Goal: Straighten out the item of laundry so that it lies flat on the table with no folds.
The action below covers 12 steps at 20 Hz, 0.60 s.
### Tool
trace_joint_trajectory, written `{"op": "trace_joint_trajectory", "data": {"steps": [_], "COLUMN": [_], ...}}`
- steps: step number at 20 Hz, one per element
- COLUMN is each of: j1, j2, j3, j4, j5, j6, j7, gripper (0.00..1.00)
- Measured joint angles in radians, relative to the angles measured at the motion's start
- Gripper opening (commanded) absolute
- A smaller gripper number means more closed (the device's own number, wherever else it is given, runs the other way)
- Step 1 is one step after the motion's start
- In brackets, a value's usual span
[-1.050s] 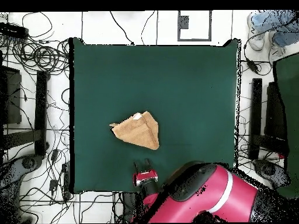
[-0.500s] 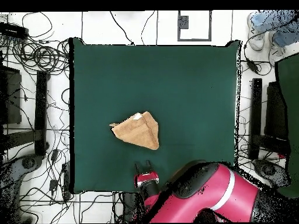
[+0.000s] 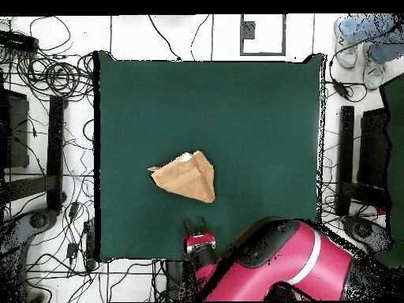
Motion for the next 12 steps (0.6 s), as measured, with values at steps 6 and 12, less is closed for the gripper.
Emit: {"op": "trace_joint_trajectory", "data": {"steps": [6, 12], "j1": [-0.001, -0.001], "j2": [0.0, -0.002], "j3": [0.0, 0.0], "j4": [-0.013, -0.019], "j5": [-0.022, -0.032], "j6": [0.0, 0.001], "j7": [0.0, 0.0], "gripper": [1.0, 1.0]}}
